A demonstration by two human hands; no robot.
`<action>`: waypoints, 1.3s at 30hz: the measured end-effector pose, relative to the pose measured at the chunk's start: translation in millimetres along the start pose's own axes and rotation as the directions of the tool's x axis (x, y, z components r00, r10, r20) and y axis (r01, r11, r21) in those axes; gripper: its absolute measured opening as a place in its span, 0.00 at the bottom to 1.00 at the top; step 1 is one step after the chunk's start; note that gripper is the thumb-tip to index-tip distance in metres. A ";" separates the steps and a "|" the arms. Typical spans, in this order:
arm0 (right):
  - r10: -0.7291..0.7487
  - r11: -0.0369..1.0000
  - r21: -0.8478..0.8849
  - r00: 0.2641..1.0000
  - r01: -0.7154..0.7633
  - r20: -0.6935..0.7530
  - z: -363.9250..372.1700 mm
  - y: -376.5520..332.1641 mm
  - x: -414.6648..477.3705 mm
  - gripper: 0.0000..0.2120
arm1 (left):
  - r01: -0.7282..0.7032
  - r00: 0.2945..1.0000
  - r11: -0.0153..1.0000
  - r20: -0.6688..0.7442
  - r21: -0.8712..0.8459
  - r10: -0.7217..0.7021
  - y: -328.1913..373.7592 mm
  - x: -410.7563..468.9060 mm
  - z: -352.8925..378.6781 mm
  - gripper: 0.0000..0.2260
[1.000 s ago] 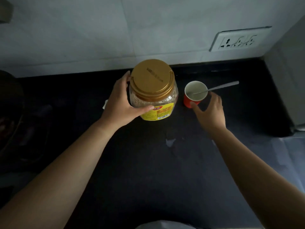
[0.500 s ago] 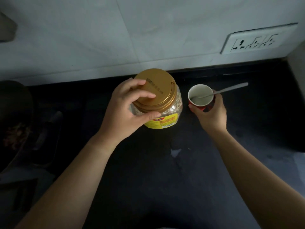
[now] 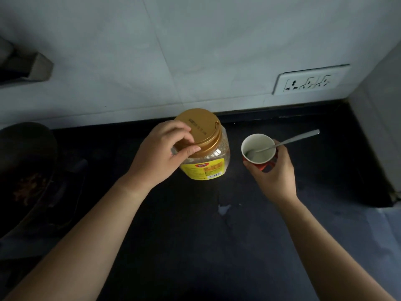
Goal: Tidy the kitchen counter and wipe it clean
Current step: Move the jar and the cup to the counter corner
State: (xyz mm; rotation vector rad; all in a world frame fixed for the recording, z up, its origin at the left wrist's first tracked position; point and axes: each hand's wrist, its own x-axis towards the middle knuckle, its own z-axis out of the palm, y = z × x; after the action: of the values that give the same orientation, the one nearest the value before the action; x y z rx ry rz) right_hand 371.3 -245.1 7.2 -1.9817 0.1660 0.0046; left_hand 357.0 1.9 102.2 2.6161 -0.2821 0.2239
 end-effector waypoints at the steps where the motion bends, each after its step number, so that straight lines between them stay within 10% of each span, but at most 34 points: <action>1: -0.011 1.000 -0.006 1.000 0.011 0.006 -2.9 -0.7 -4.6 0.37 | -0.016 1.000 0.999 0.000 0.028 0.016 1.0 0.6 0.2 0.14; 9: 0.003 1.000 -0.005 0.999 -0.003 0.037 -28.2 -6.9 -33.2 0.40 | -0.097 0.990 0.994 0.110 0.051 0.091 12.8 15.0 8.0 0.14; 20: -0.015 1.000 -0.006 1.000 0.015 0.027 -32.9 -18.9 -41.5 0.36 | 0.159 0.979 0.986 0.134 -0.047 -0.151 19.1 32.6 4.7 0.04; 32: -0.142 0.989 0.053 0.979 0.135 0.148 -28.5 -45.3 -81.9 0.37 | 0.193 0.970 0.979 -0.136 -0.065 -0.201 45.9 -34.4 -53.0 0.08; 39: -0.176 0.984 0.065 0.879 0.164 0.444 -2.7 -48.0 -148.4 0.36 | 0.536 0.758 0.749 -0.168 -0.390 -0.630 62.3 -168.7 -71.1 0.05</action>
State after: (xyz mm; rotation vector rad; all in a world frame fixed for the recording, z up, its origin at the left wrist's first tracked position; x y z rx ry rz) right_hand 229.9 -211.5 63.8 -1.9095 -0.3092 0.3435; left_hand 171.7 10.3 156.9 2.1691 0.5759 0.3029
